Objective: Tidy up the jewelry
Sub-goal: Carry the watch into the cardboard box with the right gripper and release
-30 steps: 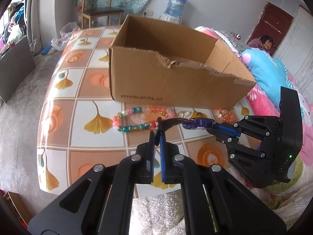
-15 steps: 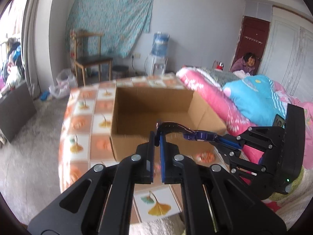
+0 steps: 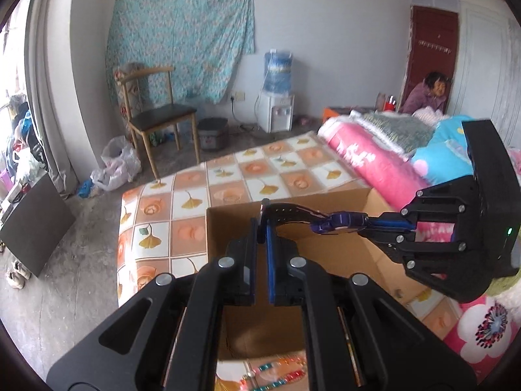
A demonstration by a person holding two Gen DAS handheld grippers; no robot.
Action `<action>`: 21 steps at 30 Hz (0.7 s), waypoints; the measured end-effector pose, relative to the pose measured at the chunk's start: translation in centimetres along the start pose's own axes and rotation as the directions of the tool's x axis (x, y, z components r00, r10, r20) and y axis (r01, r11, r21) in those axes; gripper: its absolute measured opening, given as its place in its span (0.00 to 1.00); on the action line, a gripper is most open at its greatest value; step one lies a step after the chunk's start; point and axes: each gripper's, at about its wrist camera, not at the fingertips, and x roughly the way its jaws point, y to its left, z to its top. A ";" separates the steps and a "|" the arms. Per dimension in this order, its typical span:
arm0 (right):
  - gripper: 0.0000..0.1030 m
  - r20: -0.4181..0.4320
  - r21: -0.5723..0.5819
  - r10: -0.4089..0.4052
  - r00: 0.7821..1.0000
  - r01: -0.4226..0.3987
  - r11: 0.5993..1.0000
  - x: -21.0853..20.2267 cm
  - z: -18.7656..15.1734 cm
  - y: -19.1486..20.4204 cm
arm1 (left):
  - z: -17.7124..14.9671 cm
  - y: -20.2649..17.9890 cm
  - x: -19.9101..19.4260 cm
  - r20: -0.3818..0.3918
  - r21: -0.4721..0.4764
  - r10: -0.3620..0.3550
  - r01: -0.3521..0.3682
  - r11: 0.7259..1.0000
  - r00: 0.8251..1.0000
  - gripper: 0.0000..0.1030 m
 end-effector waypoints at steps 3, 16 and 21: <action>0.04 -0.113 0.032 0.090 0.989 -0.087 0.996 4.1 0.3 -1.9 | 0.4 0.9 4.7 -0.114 -0.001 0.001 -0.001 1.000 0.993 0.04; 0.04 -0.479 0.281 0.463 0.746 -0.370 0.886 18.5 0.5 -5.1 | -0.6 3.2 12.2 -0.328 -0.016 0.018 -0.025 1.000 0.945 0.26; 0.10 -0.575 0.247 0.345 0.742 -0.245 0.938 20.8 -0.3 -5.3 | -1.3 3.7 9.5 -0.280 -0.046 -0.005 -0.009 0.999 0.960 0.32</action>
